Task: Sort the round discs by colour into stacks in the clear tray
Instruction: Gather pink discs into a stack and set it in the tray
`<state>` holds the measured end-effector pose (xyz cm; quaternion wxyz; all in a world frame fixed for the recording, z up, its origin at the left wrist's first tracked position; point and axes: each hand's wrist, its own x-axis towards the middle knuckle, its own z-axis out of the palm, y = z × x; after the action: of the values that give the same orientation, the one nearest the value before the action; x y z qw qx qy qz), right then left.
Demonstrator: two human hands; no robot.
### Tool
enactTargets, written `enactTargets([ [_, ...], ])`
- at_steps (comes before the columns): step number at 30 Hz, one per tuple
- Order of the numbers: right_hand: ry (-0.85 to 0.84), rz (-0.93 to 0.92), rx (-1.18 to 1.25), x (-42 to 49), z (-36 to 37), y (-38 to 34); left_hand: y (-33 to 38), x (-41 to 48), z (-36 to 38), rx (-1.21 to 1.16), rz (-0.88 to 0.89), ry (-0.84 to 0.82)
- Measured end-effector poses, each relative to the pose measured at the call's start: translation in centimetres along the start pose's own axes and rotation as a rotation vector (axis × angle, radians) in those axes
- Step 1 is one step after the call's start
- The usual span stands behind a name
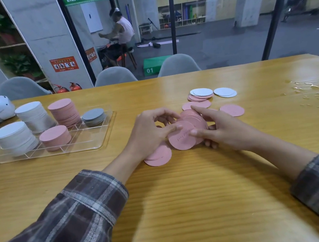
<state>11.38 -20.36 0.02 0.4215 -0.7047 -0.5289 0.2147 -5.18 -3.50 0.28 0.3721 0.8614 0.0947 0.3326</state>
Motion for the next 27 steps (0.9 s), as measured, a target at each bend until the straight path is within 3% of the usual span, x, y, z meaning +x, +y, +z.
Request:
enactTargets([
  [10, 0.043, -0.037, -0.029, 0.0, 0.4, 0.0, 0.1, 0.4, 0.4, -0.061, -0.046, 0.01],
  [16, 0.124, -0.039, -0.078, -0.2, 0.1, 0.0, -1.5, 0.3, -3.6, 0.223, -0.191, -0.237],
  [20, 0.14, -0.028, -0.093, -0.1, 0.0, 0.2, -1.7, 0.4, -5.2, 0.185, -0.294, -0.422],
  [27, 0.139, -0.025, -0.117, 0.1, 0.0, 0.4, -1.4, 0.5, -5.4, 0.189, -0.291, -0.461],
])
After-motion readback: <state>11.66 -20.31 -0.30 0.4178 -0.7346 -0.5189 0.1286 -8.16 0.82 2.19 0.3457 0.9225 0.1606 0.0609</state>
